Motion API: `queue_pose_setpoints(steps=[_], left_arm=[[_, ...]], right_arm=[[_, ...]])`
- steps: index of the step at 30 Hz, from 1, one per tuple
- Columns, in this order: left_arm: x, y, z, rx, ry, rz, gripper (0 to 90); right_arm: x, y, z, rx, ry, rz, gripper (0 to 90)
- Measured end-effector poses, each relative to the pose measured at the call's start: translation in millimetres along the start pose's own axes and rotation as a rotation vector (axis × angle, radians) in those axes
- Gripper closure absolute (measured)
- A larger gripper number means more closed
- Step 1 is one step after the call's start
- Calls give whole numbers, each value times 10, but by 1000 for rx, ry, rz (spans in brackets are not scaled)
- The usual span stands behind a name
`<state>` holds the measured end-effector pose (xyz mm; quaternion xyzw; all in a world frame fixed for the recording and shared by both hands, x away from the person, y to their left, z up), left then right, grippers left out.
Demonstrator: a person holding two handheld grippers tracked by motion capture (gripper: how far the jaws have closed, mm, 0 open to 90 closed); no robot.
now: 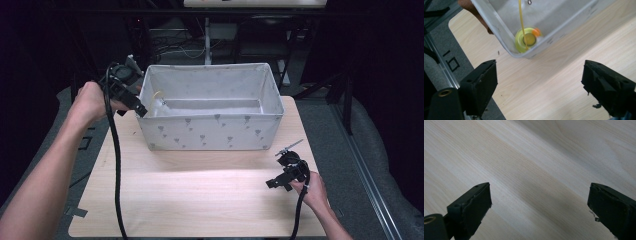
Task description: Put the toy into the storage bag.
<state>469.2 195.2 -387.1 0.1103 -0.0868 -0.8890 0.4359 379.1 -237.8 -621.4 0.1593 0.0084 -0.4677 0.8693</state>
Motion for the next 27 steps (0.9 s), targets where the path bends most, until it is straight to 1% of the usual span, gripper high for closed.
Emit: queue_pose_setpoints(steps=[1,2,3,5,6,9,10,11,12,13,15,16,20,23,24,25,26,27], left_arm=[[19,-51,-1,2,3,-3,111],[45,-96,-12,11,2,0,105],[62,-152,-24,8,2,-10,96],[104,-253,-71,9,7,-15,82],[134,-306,-98,9,2,-16,74],[207,-480,-196,-7,9,-34,46],[236,-531,-234,-5,6,-30,37],[257,-589,-269,-12,7,-36,35],[284,-635,-309,-7,2,-31,30],[304,-692,-346,-15,-1,-35,18],[364,-783,-426,-14,-32,-30,15],[383,-836,-475,-13,-37,-27,12],[446,-976,-606,-8,-49,-18,2],[505,-1071,-712,-5,-53,-13,2],[519,-1087,-738,0,-54,-14,2],[538,-1112,-766,1,-54,-13,2],[558,-1137,-798,6,-53,-10,2],[580,-1162,-835,13,-58,-7,2]], right_arm=[[1,-5,4,-7,3,5,48],[0,-1,2,-2,0,1,48],[-4,0,1,-2,-1,-1,48],[12,-11,10,-19,-13,21,48],[-2,-10,4,-14,-7,3,47],[3,-15,7,-17,-10,7,47],[2,-8,0,-5,-13,-5,47],[-3,-12,4,-13,0,2,48],[-1,-20,5,-19,-1,6,48],[7,-18,2,-14,-15,4,48],[4,-22,6,-22,-12,12,48],[2,-24,5,-24,-10,12,48],[-6,-24,-1,-17,-1,9,48],[8,-31,1,-23,-11,14,48],[-8,-25,-3,-16,0,8,48],[-7,-26,-4,-17,0,9,48],[9,-31,-7,-22,-15,13,48],[7,-32,-8,-22,-12,13,48]])
Point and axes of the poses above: each handheld gripper's, and its own axes: z roughly backward along the jaws, y roughly out of its top, x roughly to its right, the point moved 10 cm from there along -z, roughly forward along the jaws, and after that the axes turned 5 degrees about -x, right-handed, at the moved point
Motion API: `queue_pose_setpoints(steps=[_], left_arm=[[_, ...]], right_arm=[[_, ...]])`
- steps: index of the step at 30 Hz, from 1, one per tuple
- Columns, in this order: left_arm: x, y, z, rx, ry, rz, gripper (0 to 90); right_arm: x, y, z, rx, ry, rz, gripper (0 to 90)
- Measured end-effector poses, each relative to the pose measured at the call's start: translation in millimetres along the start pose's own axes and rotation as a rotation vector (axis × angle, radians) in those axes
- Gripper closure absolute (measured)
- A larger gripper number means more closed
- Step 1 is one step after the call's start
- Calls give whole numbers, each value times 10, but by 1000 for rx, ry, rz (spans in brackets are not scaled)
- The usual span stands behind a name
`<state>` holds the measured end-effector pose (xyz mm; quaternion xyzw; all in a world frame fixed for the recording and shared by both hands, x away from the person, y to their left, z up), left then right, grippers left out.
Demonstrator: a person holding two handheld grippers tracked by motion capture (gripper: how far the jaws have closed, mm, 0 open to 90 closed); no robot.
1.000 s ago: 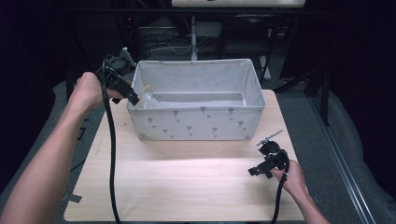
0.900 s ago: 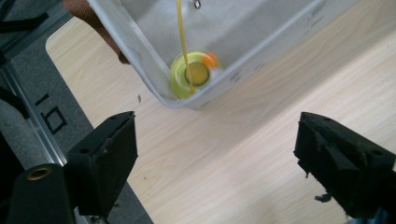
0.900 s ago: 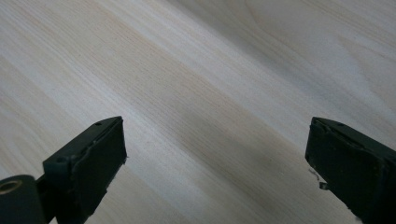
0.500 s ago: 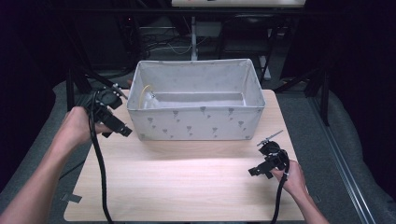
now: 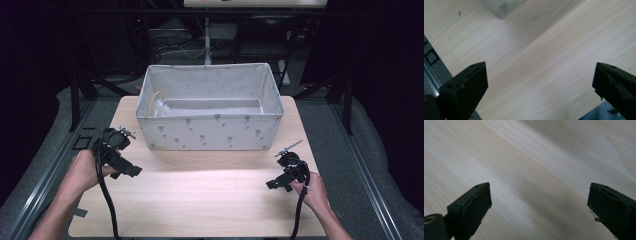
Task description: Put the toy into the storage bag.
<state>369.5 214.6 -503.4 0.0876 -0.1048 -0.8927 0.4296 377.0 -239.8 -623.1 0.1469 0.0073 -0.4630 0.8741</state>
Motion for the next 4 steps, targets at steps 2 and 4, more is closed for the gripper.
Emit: queue_pose_setpoints(steps=[2,4], left_arm=[[40,-63,-96,0,-9,2,2],[87,-130,-201,-3,-20,6,2]], right_arm=[[0,-2,2,1,0,0,48],[-25,4,-2,15,19,-21,48]])
Point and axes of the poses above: each handheld gripper's, and its own axes: z roughly backward along the jaws, y roughly out of its top, x roughly to its right, the point moved 10 cm from there along -z, roughly forward along the jaws, and after that the axes turned 5 degrees about -x, right-handed, at the moved point
